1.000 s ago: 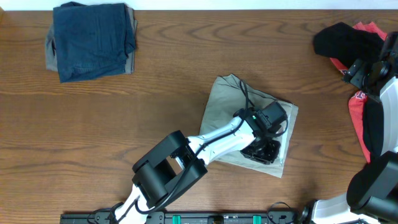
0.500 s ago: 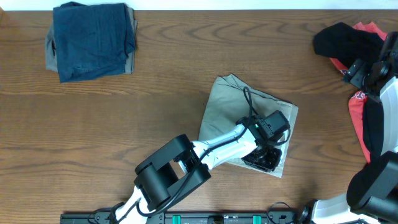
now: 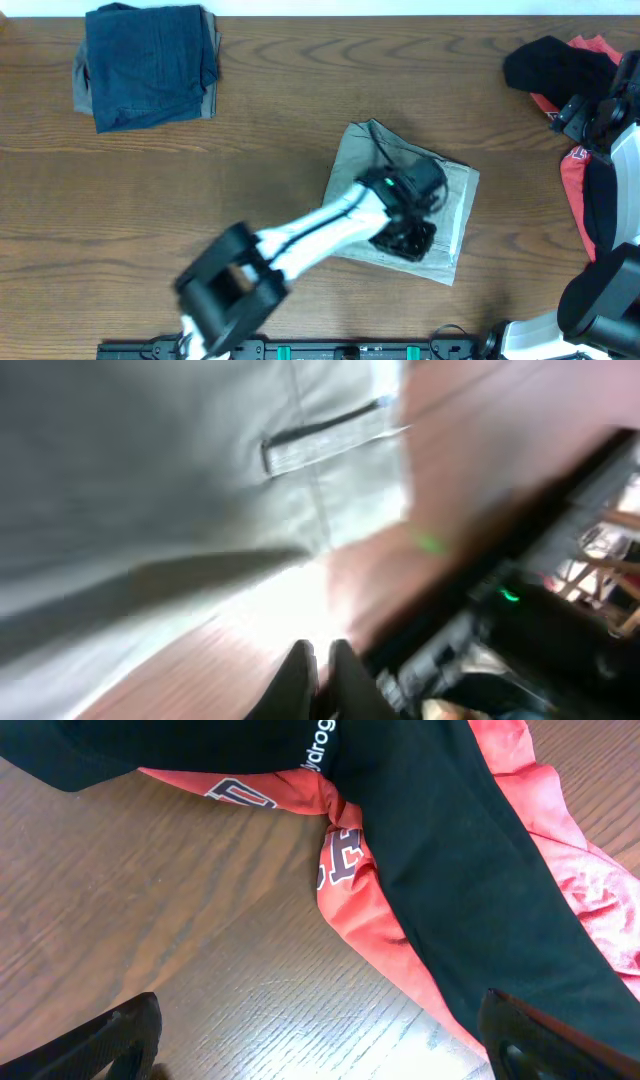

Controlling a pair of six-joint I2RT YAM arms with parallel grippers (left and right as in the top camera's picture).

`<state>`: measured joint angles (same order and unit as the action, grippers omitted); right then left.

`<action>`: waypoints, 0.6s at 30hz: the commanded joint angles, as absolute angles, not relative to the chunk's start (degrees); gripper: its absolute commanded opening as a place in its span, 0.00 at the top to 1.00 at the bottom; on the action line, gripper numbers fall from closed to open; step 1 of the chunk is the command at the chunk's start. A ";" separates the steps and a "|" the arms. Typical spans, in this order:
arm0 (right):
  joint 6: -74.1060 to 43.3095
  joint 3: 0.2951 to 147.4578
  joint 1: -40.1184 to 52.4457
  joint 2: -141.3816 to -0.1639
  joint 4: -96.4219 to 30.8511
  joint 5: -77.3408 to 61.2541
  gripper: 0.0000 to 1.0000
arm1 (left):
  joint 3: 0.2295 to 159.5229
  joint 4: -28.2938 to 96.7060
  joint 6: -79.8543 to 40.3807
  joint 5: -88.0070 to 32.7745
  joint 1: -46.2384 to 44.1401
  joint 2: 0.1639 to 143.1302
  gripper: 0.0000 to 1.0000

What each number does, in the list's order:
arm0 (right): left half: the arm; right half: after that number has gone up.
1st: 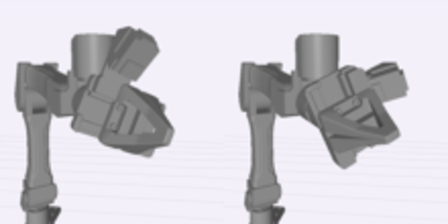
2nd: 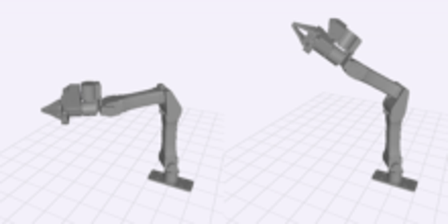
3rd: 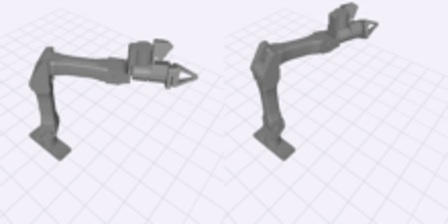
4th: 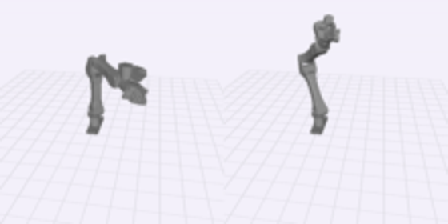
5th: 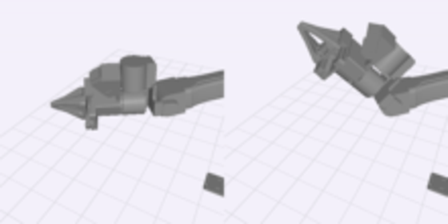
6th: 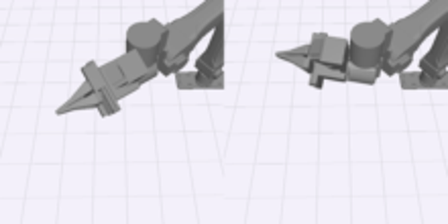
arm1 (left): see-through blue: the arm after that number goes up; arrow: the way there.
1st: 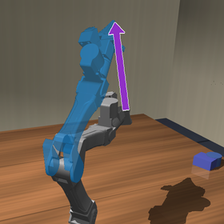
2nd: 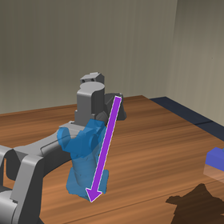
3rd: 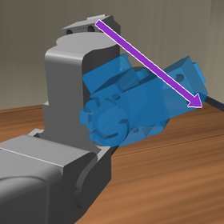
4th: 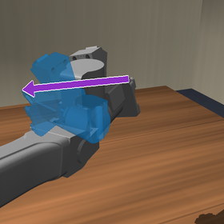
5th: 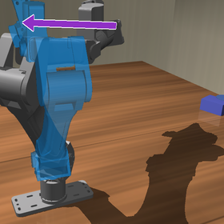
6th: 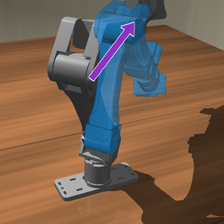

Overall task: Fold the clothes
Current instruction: 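Grasp the folded khaki pants at their left edge with the left gripper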

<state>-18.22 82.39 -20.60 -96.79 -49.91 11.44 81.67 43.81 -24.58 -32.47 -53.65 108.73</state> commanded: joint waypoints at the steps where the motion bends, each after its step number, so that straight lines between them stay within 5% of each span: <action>1: -17.52 82.70 -20.67 -96.66 -49.98 12.21 0.01 | 83.40 46.63 -18.31 -27.88 -49.10 101.38 0.30; 3: -17.54 82.70 -20.67 -96.66 -49.98 12.21 0.01 | 83.40 49.34 -18.20 -21.65 -46.09 99.04 0.06; 4: -17.54 82.70 -20.67 -96.66 -49.98 12.21 0.01 | 83.40 50.57 -18.17 -19.09 -44.53 98.26 0.02; 12: -17.54 82.70 -20.67 -96.66 -49.98 12.19 0.01 | 80.75 53.39 -13.56 -16.58 -27.11 99.09 0.02; 18: -17.54 82.70 -20.67 -96.66 -49.98 12.21 0.01 | 77.41 48.10 -3.18 -34.50 -17.50 102.48 0.02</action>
<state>-18.22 82.39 -20.60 -96.79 -49.91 11.44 79.02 48.95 -10.35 -24.51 -19.46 100.79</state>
